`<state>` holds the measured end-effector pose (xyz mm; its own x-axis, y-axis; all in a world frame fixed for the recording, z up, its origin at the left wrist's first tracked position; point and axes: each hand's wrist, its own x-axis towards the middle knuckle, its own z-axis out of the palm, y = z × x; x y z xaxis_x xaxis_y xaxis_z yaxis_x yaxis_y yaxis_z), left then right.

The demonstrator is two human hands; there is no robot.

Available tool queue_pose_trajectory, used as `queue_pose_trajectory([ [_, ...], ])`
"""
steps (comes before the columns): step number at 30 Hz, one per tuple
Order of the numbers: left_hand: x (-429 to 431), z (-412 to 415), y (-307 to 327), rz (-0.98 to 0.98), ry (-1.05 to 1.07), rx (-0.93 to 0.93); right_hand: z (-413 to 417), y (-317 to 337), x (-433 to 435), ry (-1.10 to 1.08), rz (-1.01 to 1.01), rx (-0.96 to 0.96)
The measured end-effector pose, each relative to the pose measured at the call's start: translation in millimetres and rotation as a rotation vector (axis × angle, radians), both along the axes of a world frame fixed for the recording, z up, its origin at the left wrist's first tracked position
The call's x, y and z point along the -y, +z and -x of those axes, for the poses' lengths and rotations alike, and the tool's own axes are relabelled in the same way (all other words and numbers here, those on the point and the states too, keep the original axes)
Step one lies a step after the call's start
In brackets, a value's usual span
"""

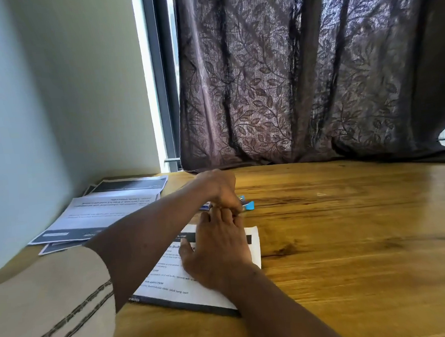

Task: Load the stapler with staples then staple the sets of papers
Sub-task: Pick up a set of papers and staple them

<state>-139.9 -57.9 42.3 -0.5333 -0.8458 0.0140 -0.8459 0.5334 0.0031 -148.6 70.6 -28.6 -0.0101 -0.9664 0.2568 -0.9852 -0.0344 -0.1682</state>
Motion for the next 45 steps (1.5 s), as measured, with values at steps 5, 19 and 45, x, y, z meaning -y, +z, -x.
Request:
queue_pose_trajectory([
  [5, 3, -26, 9, 0.053, 0.019, -0.525, 3, -1, 2, 0.044, 0.047, 0.067],
  [19, -20, -154, -42, -0.123, -0.072, -0.879, 31, 10, 16, 0.064, 0.260, -0.076],
  [45, -27, -157, -54, -0.534, 0.031, -1.463, 50, 11, 40, 0.136, 0.405, -0.117],
])
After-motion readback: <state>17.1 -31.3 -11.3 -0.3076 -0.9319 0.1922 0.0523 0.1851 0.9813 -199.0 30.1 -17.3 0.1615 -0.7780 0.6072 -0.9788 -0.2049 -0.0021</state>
